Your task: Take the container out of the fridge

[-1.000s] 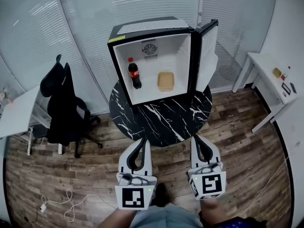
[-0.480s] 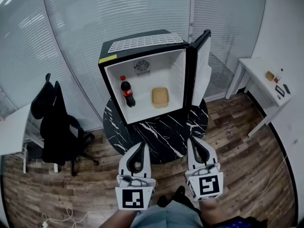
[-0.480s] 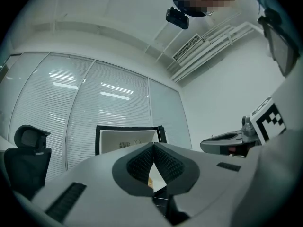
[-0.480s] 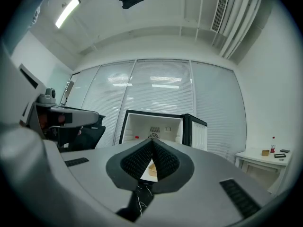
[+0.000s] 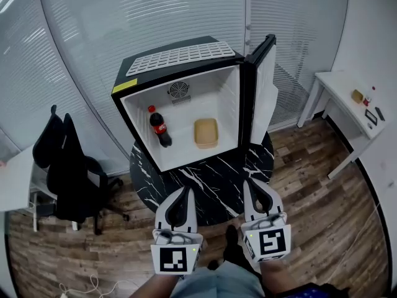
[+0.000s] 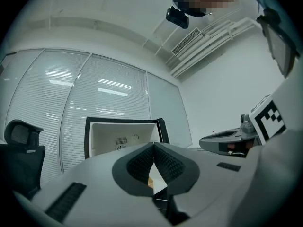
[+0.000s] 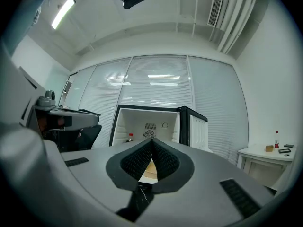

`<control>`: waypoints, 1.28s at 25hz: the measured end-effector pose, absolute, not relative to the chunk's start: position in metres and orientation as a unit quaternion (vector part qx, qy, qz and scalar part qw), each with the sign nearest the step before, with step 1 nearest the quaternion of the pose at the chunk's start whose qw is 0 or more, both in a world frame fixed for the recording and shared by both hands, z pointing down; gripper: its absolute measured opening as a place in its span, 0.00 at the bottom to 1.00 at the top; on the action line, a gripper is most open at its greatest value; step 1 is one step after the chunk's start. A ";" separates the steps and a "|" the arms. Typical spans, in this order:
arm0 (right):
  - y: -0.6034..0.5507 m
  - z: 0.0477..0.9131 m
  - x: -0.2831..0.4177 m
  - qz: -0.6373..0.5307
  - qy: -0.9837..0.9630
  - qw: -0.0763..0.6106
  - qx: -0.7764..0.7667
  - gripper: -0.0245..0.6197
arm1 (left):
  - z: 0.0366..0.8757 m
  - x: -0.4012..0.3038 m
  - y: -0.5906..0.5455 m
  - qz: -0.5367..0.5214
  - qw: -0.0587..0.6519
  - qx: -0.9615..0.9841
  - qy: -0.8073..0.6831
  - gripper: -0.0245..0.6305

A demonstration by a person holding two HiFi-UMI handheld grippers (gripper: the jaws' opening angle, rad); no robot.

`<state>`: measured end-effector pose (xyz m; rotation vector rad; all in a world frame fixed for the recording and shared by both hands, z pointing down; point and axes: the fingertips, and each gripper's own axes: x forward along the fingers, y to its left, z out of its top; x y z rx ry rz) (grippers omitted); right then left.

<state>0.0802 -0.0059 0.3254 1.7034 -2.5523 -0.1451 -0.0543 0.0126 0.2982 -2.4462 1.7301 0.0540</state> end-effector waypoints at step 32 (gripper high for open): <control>-0.225 0.324 0.044 -0.070 -0.925 0.017 0.373 0.06 | 0.296 -0.051 -0.167 -0.001 0.081 -0.702 0.708 0.06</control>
